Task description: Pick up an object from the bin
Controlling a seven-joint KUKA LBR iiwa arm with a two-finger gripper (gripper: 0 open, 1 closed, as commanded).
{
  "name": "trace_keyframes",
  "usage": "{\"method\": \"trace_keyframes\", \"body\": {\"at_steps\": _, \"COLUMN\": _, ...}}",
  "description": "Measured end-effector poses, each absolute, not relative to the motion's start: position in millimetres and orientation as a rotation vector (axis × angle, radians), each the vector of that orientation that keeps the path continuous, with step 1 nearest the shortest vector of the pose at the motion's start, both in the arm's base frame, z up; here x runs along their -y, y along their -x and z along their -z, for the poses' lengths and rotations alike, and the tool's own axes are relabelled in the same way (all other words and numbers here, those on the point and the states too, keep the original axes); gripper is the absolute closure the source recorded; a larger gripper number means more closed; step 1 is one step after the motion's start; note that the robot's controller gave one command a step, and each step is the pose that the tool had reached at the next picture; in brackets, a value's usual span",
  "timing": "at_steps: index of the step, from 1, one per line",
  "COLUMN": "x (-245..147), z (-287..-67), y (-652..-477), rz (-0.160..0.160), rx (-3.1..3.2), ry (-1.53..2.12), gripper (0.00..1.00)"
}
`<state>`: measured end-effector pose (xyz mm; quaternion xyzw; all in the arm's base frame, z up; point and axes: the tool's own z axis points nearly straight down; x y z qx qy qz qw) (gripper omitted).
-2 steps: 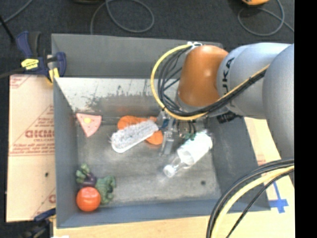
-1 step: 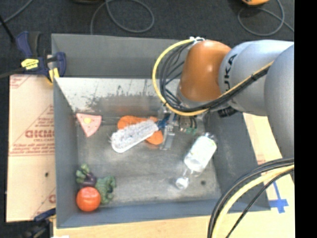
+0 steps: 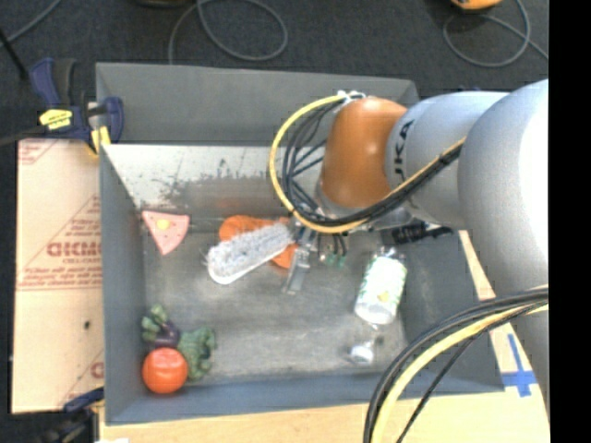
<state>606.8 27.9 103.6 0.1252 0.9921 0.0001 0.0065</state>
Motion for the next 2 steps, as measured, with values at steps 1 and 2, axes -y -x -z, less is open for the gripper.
{"method": "trace_keyframes", "body": {"at_steps": 1, "x": -43, "z": -87, "y": -601.6, "rz": 0.001, "rx": -3.082, "ry": -0.530, "gripper": 0.00}}
{"method": "trace_keyframes", "body": {"at_steps": 2, "x": -67, "z": -94, "y": -611.9, "rz": -0.002, "rx": -3.060, "ry": -0.639, "gripper": 0.00}}
